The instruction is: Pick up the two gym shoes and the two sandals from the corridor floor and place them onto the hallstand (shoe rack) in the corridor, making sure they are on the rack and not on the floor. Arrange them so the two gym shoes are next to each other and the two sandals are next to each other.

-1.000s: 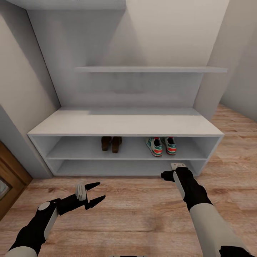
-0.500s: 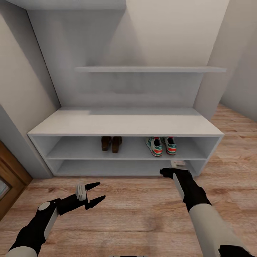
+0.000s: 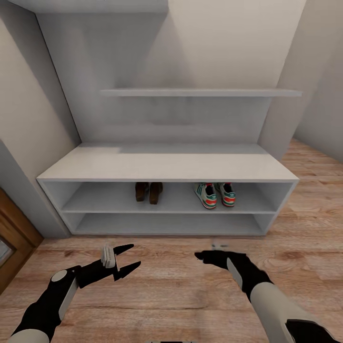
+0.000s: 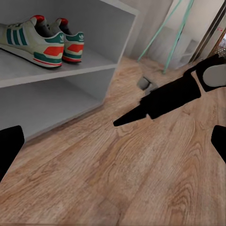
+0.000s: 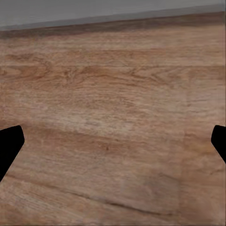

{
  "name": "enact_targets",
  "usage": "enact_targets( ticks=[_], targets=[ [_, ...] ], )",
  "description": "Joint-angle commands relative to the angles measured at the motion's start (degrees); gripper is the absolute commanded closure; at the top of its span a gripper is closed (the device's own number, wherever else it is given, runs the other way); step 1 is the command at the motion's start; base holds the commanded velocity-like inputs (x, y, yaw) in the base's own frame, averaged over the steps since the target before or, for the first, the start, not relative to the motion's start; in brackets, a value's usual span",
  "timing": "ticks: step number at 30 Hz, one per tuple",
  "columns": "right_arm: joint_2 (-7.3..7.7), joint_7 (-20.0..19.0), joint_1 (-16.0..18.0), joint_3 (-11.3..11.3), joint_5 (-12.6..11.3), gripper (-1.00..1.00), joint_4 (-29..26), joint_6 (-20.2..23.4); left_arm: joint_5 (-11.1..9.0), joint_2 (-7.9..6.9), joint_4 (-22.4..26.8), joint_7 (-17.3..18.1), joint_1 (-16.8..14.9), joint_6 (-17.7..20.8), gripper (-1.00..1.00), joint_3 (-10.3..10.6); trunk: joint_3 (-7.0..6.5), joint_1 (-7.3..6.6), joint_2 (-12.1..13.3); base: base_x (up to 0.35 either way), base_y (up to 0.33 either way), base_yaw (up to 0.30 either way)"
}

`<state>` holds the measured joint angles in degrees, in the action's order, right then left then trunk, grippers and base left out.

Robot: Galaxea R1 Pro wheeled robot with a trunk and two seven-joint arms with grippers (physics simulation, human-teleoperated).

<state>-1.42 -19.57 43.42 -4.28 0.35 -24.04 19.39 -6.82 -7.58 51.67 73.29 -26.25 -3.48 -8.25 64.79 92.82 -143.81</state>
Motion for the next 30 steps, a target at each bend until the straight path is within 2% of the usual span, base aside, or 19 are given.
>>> enact_targets(
  ticks=[1, 5, 6, 9, 13, 16, 21, 30],
  targets=[
    [-0.04, -1.3, -0.01, -0.46, 0.02, -1.0, 0.47, 0.38, -0.06, -0.02, -0.06, 0.12, -0.03, -0.36, -1.0, -0.02, 0.05, -0.01, -0.02, 0.0, 0.0, 0.0],
    [0.07, -8.28, -0.06, -0.47, -0.02, -1.0, 5.14, -0.94, -0.04, -0.02, -0.15, 0.12, -0.03, -0.38, -1.0, -0.01, 0.05, -0.01, -0.02, 0.0, 0.0, 0.0],
    [0.09, -10.67, -0.08, -0.47, -0.01, -1.0, 7.64, -4.28, -0.07, -0.04, -0.16, 0.13, -0.03, -0.38, -1.0, -0.01, 0.05, -0.01, -0.02, 0.0, 0.0, 0.0],
    [-0.11, -11.84, -0.09, -0.39, 0.0, -1.0, 9.47, -8.37, -0.09, -0.02, -0.17, 0.1, -0.03, -0.38, -1.0, -0.01, 0.05, -0.01, -0.02, 0.0, 0.0, 0.0],
    [-0.2, -11.94, -0.09, -0.33, 0.0, -1.0, 9.82, -8.98, -0.11, 0.01, -0.21, 0.06, -0.03, -0.38, -1.0, 0.0, 0.05, -0.01, -0.02, 0.0, 0.0, 0.0],
    [-0.25, -11.9, -0.09, -0.3, 0.03, -1.0, 15.16, -9.34, -0.12, 0.02, -0.25, 0.01, -0.03, -0.39, -1.0, 0.06, 0.05, -0.01, -0.02, 0.0, 0.0, 0.0],
    [-0.25, -11.9, -0.09, -0.31, 0.01, -1.0, 19.4, -9.43, -0.12, 0.2, -0.26, 0.01, -0.03, -0.39, -1.0, 0.05, 0.05, -0.01, -0.02, 0.0, 0.0, 0.0],
    [-0.19, -11.84, -0.09, -0.43, 0.0, -1.0, 20.67, -9.46, -0.12, 0.44, -0.26, -0.02, -0.03, -0.39, -1.0, 0.04, 0.05, -0.01, -0.02, 0.0, 0.0, 0.0]
  ],
)
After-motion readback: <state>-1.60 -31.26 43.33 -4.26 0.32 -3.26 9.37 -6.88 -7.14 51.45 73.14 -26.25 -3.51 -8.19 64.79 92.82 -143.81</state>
